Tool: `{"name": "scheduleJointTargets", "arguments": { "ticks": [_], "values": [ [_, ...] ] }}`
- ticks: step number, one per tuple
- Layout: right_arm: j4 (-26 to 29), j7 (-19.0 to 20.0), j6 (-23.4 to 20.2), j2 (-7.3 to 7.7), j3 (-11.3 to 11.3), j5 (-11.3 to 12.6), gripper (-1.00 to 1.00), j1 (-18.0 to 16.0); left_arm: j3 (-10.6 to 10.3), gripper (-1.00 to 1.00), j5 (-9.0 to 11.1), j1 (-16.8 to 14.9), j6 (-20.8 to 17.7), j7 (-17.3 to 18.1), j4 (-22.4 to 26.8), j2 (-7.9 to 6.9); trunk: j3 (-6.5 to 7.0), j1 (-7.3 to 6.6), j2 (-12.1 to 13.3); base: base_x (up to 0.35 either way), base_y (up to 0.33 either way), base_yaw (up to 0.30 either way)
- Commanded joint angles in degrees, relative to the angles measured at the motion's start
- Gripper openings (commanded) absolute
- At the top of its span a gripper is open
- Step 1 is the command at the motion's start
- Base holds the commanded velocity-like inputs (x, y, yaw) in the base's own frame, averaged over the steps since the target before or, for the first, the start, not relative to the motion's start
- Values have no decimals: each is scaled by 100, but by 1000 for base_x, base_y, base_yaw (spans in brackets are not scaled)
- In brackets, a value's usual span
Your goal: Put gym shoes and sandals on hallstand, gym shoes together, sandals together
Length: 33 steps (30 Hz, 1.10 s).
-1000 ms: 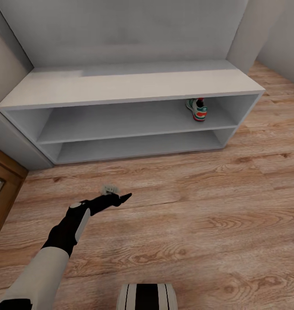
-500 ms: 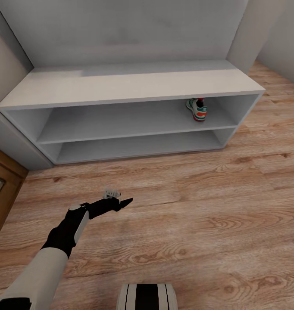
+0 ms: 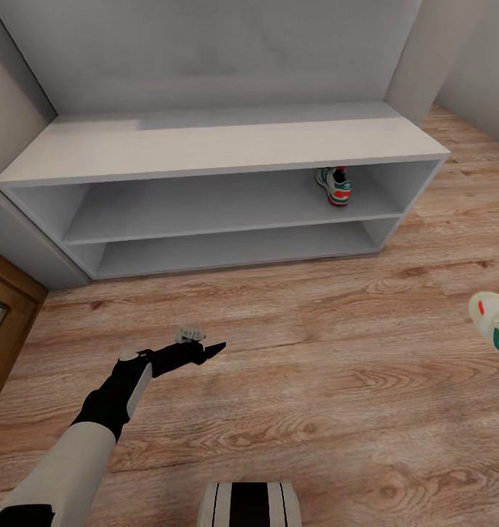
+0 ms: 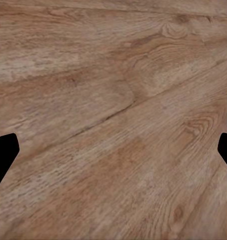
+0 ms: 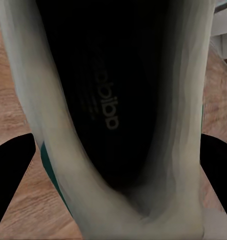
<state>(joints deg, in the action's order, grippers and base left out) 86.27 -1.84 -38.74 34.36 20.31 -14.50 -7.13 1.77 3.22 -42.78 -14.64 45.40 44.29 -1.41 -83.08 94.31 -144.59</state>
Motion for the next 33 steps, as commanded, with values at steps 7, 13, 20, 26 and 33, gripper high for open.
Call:
{"name": "scheduleJointTargets", "arguments": {
  "ticks": [7,13,20,26,33],
  "values": [
    [4,-4,-337,-30,-16,372,-100,-18,8,100,27,-2,-57,21,1,1,-4,-1,-2,0,0,0],
    [6,4,-406,-34,-18,1230,-100,-24,1,100,19,-2,-57,21,-3,1,-4,-1,-2,0,0,0],
    [13,16,-420,-35,-124,2119,-100,-25,-1,100,26,-2,-64,29,-15,1,-4,-1,-2,0,0,0],
    [13,19,-422,-35,-246,2213,-100,-20,-1,100,29,-2,-66,29,-22,1,-15,-1,-2,0,0,1],
    [13,25,-424,-42,-255,2222,-100,-22,-1,100,32,-2,-64,18,-104,1,-71,-1,-2,0,0,64]
  ]
}}
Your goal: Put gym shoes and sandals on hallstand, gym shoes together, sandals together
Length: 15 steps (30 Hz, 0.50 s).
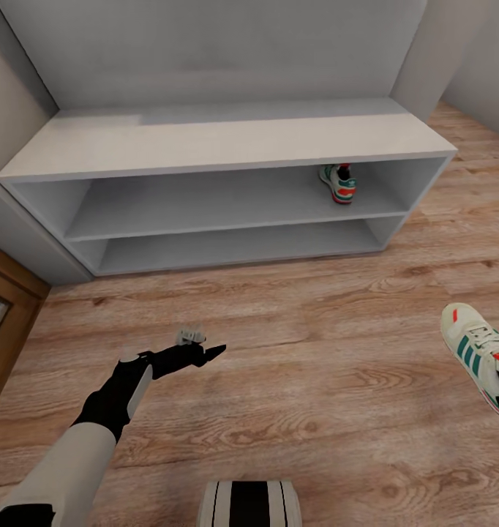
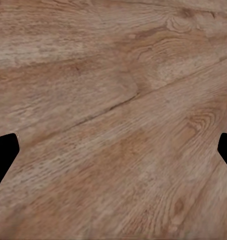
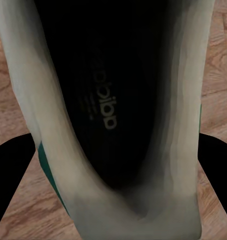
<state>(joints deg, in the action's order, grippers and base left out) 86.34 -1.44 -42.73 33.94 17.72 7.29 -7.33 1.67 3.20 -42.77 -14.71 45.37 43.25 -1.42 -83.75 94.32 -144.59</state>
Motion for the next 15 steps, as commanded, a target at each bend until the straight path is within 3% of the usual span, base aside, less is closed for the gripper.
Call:
{"name": "scheduleJointTargets", "arguments": {
  "ticks": [1,5,9,15],
  "values": [
    [6,-15,-25,1,4,44,-100,-3,9,100,34,-3,-56,19,-26,1,-13,-1,-2,0,0,120],
    [6,-15,-25,-26,3,44,-100,-1,7,100,32,-3,-56,17,-56,6,-49,-1,-2,0,0,133],
    [6,-20,-22,-467,3,39,-100,0,9,100,26,-3,-53,16,-69,8,-85,-1,-2,0,0,148],
    [6,-23,-21,-634,0,37,-100,-1,3,100,23,-3,-51,16,-71,10,-138,-1,-2,0,0,152]
  ]
}}
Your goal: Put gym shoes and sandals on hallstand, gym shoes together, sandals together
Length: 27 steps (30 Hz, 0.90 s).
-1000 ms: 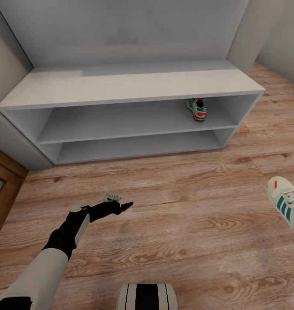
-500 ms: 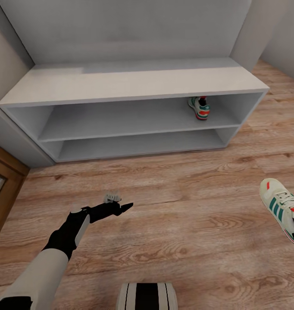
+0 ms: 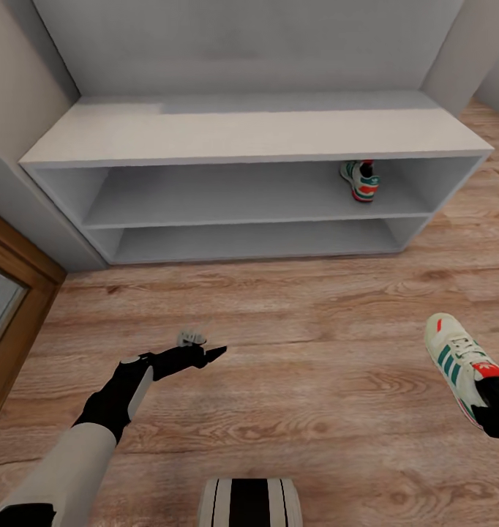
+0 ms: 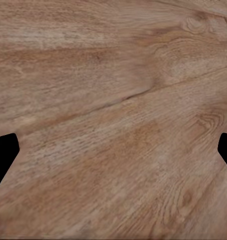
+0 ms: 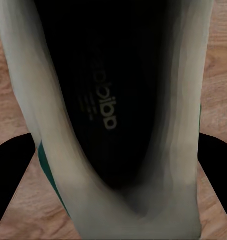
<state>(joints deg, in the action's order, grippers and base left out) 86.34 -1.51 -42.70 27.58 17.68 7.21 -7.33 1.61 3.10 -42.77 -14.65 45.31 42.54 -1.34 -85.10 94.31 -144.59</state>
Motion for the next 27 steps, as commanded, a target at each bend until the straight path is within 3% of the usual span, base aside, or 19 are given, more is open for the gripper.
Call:
{"name": "scheduleJointTargets", "arguments": {
  "ticks": [1,12,15,17,19,22,27],
  "values": [
    [6,-16,-23,-4,5,45,-100,-2,9,100,33,-3,-57,22,0,2,-13,-1,-2,0,0,152],
    [6,-18,-27,-48,1,51,-100,-3,6,100,32,-3,-57,21,0,10,-102,-1,-2,0,0,144],
    [6,-25,-28,-154,-20,52,-100,-7,6,100,32,-3,-56,21,-3,11,-106,-1,-2,0,0,28],
    [6,-36,-28,-318,-24,52,-100,-41,6,100,32,-3,-56,21,-3,11,-107,-1,-2,0,0,11],
    [6,-52,-28,-643,-26,49,-100,-351,6,100,32,-3,-55,21,-1,14,-107,-1,-2,0,0,4],
    [6,-58,-28,-935,-31,45,-100,-686,6,100,32,-3,-55,21,0,18,-108,-1,-2,0,0,1],
    [2,-67,-33,-1068,-36,44,-100,-1203,6,100,32,-3,-55,21,-3,19,-108,-1,-2,0,0,0]
  ]
}}
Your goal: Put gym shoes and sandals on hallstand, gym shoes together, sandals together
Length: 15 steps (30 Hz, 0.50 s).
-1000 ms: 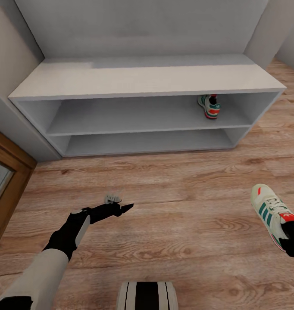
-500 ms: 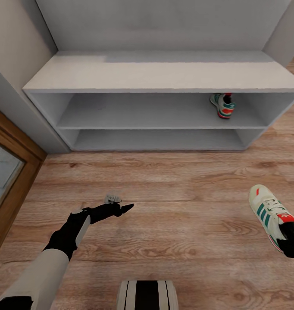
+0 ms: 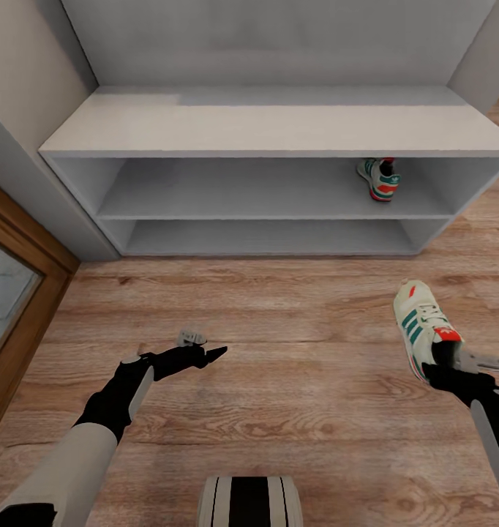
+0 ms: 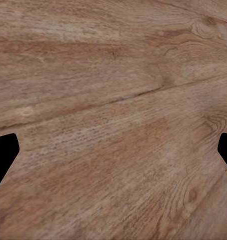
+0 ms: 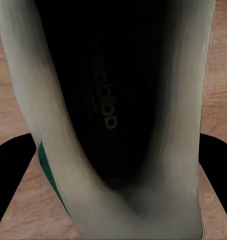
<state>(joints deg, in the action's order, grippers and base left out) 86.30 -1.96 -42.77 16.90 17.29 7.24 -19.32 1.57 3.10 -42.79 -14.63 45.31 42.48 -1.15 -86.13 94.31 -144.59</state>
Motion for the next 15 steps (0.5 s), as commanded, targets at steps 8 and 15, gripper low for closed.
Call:
{"name": "scheduleJointTargets", "arguments": {
  "ticks": [8,15],
  "values": [
    [2,-31,-36,-250,2,5,-100,-715,8,100,32,-2,-58,22,-3,1,-4,-1,-1,0,0,0],
    [1,-437,-39,-1039,-6,-117,-100,-1251,4,100,32,-2,-58,22,-3,17,-4,-1,-1,0,0,0]
  ]
}}
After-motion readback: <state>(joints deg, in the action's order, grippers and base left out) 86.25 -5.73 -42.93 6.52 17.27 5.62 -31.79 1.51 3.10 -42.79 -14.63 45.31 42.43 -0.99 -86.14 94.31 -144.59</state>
